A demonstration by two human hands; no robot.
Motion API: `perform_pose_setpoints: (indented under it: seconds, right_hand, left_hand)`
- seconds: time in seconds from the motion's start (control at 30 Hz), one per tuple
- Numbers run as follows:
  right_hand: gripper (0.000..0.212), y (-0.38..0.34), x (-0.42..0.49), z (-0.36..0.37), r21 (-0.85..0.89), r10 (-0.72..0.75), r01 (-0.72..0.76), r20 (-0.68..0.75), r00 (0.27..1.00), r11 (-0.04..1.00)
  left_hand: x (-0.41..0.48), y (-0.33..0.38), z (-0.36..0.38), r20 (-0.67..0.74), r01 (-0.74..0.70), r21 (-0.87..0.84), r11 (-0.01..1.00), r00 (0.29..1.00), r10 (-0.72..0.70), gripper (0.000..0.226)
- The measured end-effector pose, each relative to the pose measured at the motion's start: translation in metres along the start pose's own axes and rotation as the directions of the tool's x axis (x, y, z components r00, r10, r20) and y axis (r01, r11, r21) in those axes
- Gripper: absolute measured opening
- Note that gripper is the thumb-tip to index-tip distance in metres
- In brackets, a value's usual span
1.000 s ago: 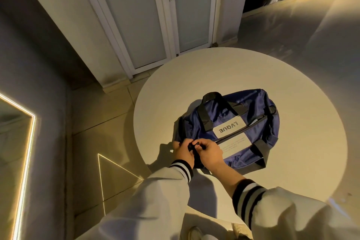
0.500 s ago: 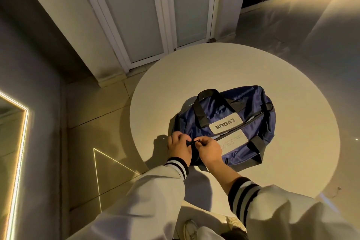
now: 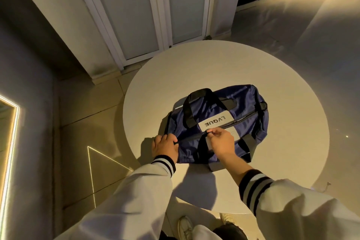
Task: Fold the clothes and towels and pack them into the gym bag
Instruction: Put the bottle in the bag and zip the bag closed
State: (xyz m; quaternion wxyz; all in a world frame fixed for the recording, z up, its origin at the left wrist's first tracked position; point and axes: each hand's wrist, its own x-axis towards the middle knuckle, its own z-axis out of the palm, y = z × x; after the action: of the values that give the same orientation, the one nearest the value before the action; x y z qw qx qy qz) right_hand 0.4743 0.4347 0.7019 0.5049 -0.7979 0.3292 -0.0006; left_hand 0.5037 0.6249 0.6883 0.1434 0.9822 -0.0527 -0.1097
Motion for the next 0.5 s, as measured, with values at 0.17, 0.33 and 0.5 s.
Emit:
perform_pose_setpoints:
  seconds: [0.17,0.33,0.5]
  right_hand:
    - [0.019,0.001,-0.006,-0.005,0.040,-0.052,0.050,0.071,0.996,0.998]
    - [0.020,0.002,-0.003,-0.022,0.002,-0.108,0.108,0.076,0.991,0.994]
    - [0.019,0.008,0.013,-0.045,-0.055,-0.100,0.105,0.092,0.991,0.993]
  left_hand:
    - [-0.001,0.042,0.005,-0.014,-0.187,-0.124,0.974,0.982,0.187,0.033]
    - [0.008,0.087,0.008,0.076,-0.188,-0.261,0.947,0.974,0.214,0.031]
    - [0.011,0.095,0.010,0.058,-0.164,-0.214,0.963,0.982,0.180,0.017]
